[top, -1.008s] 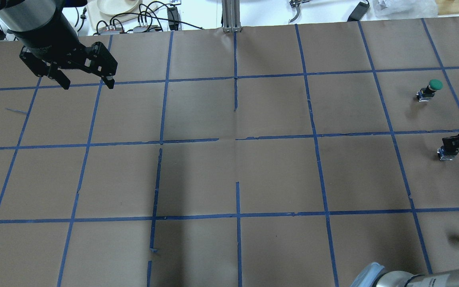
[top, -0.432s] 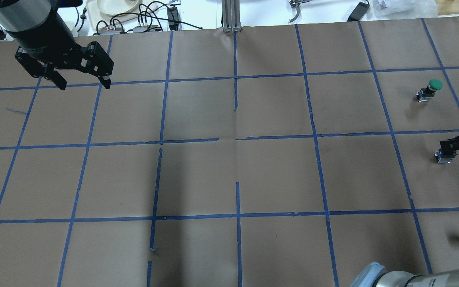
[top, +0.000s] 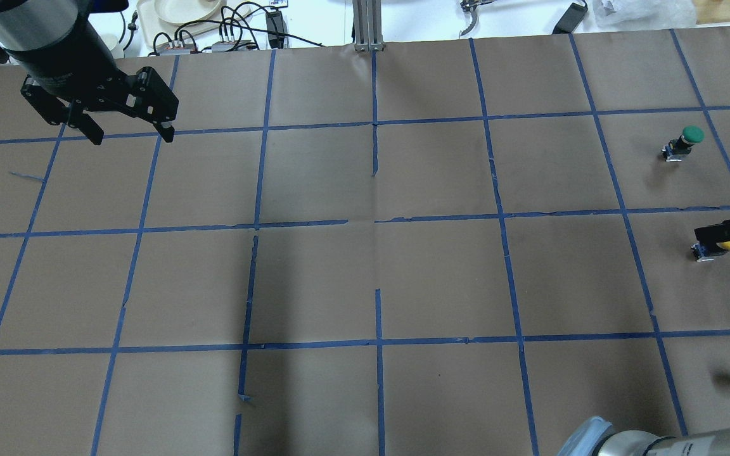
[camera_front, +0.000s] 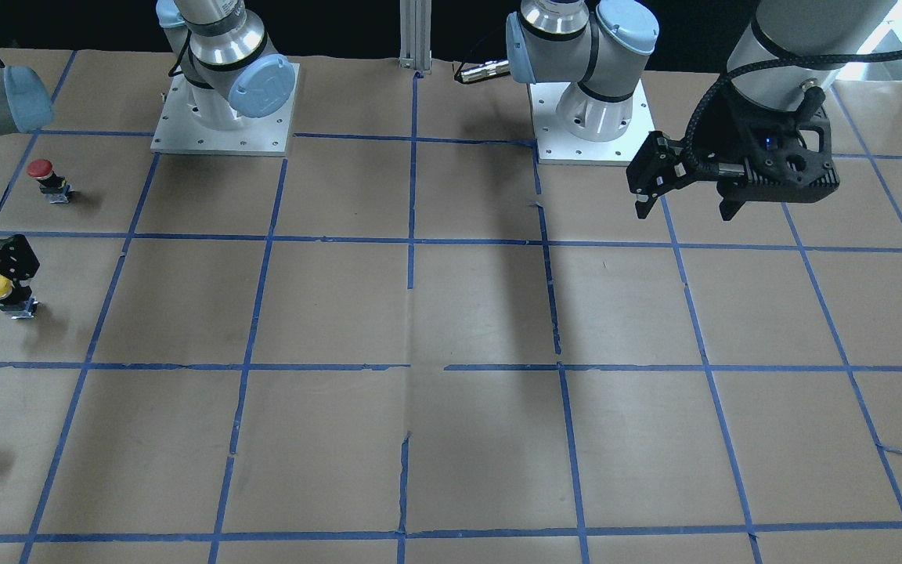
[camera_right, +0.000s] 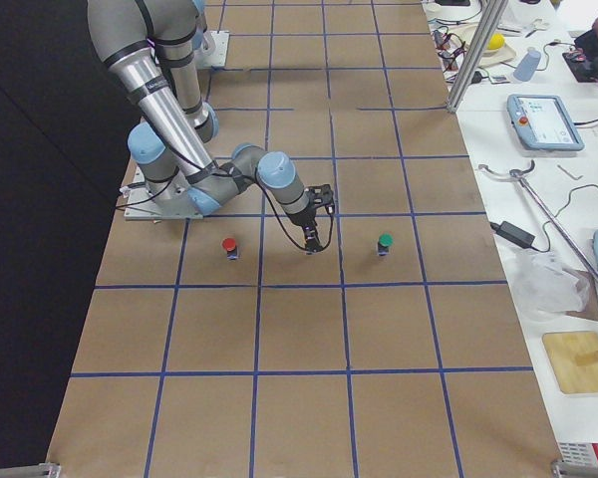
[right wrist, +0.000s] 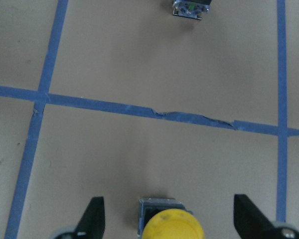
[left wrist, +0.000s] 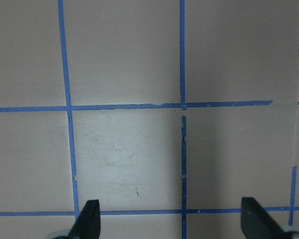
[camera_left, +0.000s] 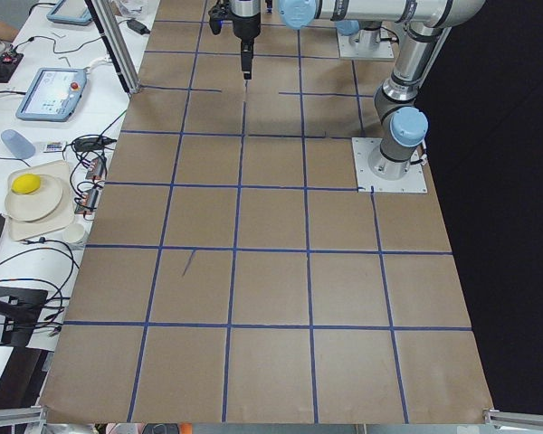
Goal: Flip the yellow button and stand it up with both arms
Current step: 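Lower the yellow button upright onto the table and open the right gripper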
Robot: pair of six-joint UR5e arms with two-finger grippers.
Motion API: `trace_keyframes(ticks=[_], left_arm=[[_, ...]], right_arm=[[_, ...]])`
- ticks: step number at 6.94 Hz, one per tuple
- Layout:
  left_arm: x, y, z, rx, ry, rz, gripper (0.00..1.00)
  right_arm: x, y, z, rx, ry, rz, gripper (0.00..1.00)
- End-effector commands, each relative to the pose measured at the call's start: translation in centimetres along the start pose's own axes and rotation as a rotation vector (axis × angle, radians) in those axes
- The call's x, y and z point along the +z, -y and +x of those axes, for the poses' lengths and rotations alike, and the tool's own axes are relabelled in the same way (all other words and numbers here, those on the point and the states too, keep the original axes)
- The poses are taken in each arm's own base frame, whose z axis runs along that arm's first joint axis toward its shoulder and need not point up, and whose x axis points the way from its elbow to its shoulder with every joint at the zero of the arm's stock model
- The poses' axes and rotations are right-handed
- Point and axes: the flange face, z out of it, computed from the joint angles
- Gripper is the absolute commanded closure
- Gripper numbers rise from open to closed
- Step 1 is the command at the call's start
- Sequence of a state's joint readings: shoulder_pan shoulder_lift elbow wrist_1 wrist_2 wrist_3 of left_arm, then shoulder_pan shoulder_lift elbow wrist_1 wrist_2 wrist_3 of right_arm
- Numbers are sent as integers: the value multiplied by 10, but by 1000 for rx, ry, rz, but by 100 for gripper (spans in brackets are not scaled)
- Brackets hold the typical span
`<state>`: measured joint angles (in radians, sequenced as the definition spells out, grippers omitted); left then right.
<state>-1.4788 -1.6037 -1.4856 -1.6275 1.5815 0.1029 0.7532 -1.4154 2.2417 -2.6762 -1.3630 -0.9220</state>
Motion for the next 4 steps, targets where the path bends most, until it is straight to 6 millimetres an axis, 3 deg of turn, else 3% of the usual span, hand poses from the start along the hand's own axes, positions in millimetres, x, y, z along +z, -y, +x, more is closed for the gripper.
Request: trace_keyframes(ticks=[1,2,3,4], left_arm=[[-1,0,0,0,0,0,0],[-3,-2,0,0,-2,-9,0],[-4,-2,-1,-3,-3,-14,0],[-4,-4,-1,-3,-2,-21,0]], right_arm=[[-41,18,11,114,49,-90,0],[-69,39,24,152,84,-143,0],[-92,68,21,151,109,-184,0],[-111,96,4,158,70,-260,0]])
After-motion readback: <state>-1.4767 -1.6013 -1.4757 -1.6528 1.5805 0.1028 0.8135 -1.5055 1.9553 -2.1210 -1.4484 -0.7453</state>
